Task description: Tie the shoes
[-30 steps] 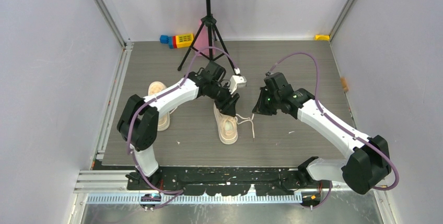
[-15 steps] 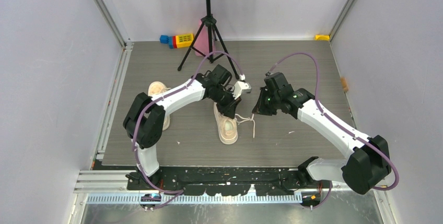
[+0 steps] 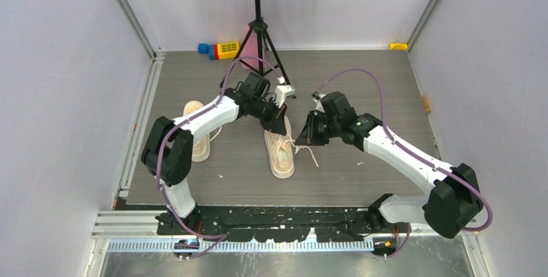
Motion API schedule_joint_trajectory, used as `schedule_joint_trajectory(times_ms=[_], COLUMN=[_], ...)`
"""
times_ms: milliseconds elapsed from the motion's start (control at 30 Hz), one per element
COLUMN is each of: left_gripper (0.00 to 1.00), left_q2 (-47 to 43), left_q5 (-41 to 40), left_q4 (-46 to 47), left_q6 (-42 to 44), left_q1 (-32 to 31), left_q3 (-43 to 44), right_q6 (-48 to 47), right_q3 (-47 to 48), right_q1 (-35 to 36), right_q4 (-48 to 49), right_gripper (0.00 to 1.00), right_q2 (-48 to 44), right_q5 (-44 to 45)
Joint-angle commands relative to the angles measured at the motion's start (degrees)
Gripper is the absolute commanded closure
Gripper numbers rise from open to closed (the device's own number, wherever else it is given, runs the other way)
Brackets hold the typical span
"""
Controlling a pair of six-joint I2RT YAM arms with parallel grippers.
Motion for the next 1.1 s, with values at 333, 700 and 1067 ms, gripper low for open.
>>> schedule_joint_trajectory(times_ms=[333, 700, 1067], left_gripper=[1.0, 1.0, 1.0], left_q2=[0.72, 1.61, 4.92], left_q5=[6.0, 7.62, 7.24], left_q4=[8.87, 6.02, 1.38], left_q6=[-12.55, -10.95, -10.04], left_q1=[3.7, 4.18, 4.35], left_q3=[-2.74, -0.94, 3.77], right_q6=[-4.05, -14.37, -14.8], right_q3=[3.78, 11.23, 11.24], right_q1=[5.74, 5.88, 6.06], right_q4=[9.79, -1.5, -0.36], right_gripper=[1.0, 1.0, 1.0], right_q2=[4.48, 5.19, 6.45], right_q5=[-9.4, -2.16, -13.92])
